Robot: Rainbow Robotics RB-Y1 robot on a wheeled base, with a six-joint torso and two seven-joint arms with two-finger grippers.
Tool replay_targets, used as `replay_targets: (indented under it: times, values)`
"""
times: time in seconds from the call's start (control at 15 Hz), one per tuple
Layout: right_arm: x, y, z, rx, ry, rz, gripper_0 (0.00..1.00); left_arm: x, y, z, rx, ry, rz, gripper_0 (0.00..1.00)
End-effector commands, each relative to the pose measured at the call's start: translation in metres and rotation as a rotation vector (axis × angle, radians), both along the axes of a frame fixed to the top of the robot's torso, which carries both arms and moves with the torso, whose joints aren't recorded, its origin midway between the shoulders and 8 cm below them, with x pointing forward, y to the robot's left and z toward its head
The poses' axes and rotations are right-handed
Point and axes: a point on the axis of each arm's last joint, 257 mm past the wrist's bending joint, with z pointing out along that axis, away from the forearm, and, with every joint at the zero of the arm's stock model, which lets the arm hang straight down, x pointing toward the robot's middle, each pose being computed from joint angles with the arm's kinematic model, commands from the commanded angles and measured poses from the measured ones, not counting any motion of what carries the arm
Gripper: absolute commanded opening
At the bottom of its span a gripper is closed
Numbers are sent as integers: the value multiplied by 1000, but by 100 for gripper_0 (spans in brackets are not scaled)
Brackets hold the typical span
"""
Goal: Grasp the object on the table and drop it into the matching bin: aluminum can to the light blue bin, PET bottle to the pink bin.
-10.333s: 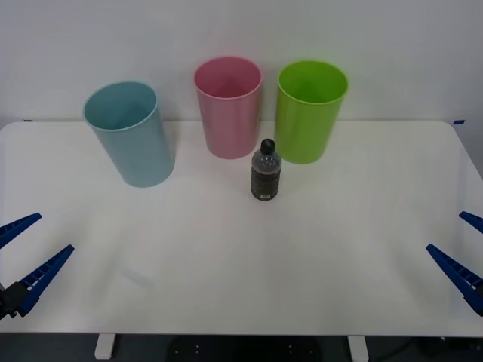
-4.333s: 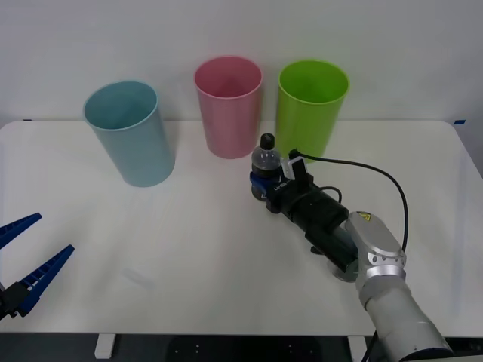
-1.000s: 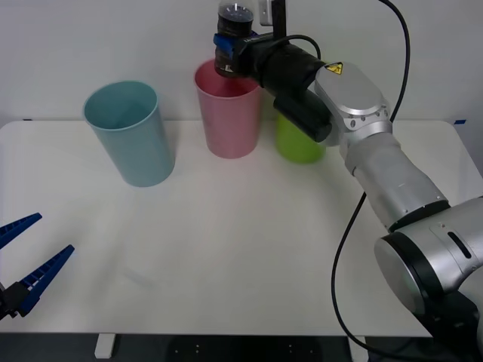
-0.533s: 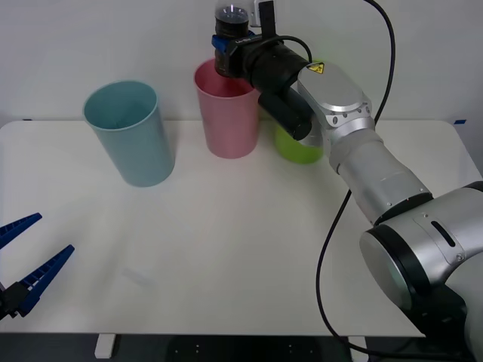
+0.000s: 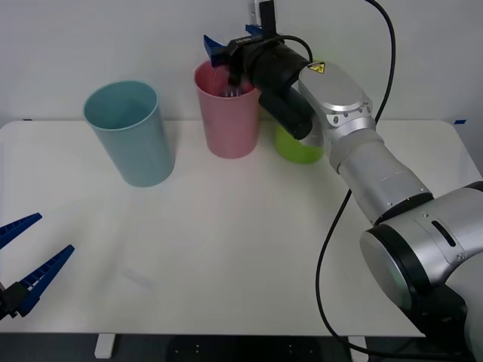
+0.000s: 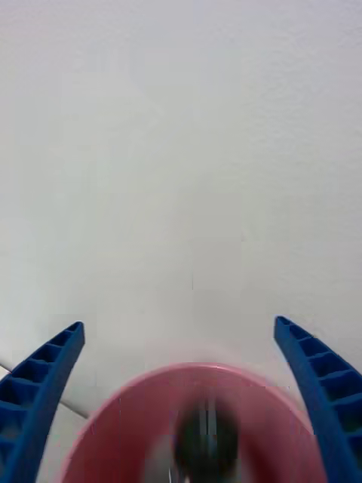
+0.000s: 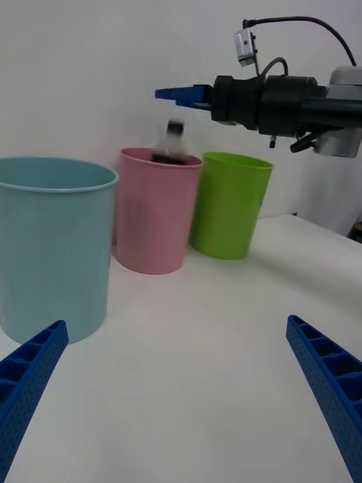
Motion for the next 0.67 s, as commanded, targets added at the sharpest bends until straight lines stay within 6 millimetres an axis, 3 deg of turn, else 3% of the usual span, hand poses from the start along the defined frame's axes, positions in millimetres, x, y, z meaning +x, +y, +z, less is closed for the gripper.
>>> replay_targets:
  times: [0.07, 0.27, 0.67]
  values:
    - [-1, -1, 3, 2, -5, 10, 100, 0, 0, 0, 0, 0, 0, 100]
    - [-4, -2, 5, 11, -12, 36, 100, 0, 0, 0, 0, 0, 0, 100]
    - [-33, -15, 1, 27, -70, 86, 100, 0, 0, 0, 0, 0, 0, 100]
